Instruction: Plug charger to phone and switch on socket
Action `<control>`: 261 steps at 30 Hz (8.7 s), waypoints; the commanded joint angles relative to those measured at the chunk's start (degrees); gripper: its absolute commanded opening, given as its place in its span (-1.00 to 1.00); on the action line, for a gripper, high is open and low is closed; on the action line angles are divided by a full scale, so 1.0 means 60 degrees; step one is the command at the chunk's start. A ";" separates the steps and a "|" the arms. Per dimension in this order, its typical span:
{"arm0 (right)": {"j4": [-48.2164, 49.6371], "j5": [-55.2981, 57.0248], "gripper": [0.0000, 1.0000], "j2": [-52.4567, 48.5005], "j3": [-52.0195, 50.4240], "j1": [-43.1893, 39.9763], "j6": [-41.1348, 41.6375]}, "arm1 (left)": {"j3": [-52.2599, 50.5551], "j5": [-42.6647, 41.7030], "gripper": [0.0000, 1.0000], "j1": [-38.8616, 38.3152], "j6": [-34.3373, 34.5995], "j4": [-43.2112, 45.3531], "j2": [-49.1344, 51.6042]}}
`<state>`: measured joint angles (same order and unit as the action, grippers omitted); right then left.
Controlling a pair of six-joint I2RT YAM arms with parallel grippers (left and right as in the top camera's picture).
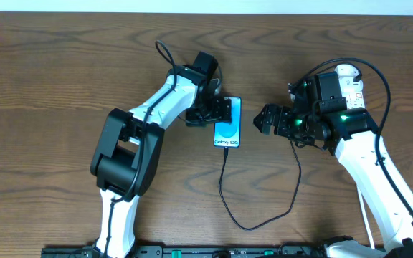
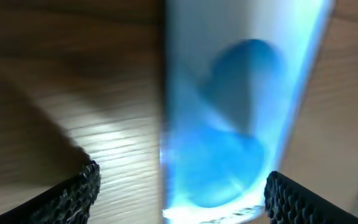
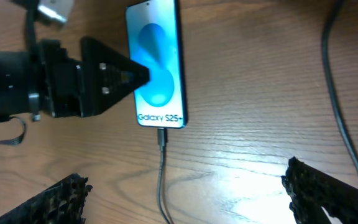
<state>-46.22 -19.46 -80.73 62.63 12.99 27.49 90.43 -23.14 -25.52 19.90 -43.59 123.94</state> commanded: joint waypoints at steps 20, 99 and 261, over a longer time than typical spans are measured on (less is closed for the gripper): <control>-0.0062 0.0211 0.98 -0.0004 0.0364 -0.1049 -0.0095 | -0.0321 0.5115 0.77 0.0455 0.0117 -0.0688 -0.4422; -0.0794 0.1931 0.99 -0.7056 0.5486 -0.6972 -0.0055 | -0.0324 0.5115 0.78 0.0455 0.0117 -0.0688 -0.4419; 0.5770 0.1552 0.99 1.0983 -0.7646 -0.2718 -0.5129 | -0.0324 0.5115 0.79 0.0455 0.0117 -0.0688 -0.4419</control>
<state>-13.32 -10.28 -19.29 19.97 -3.62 -0.97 88.09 6.42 -22.94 20.34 -47.57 97.14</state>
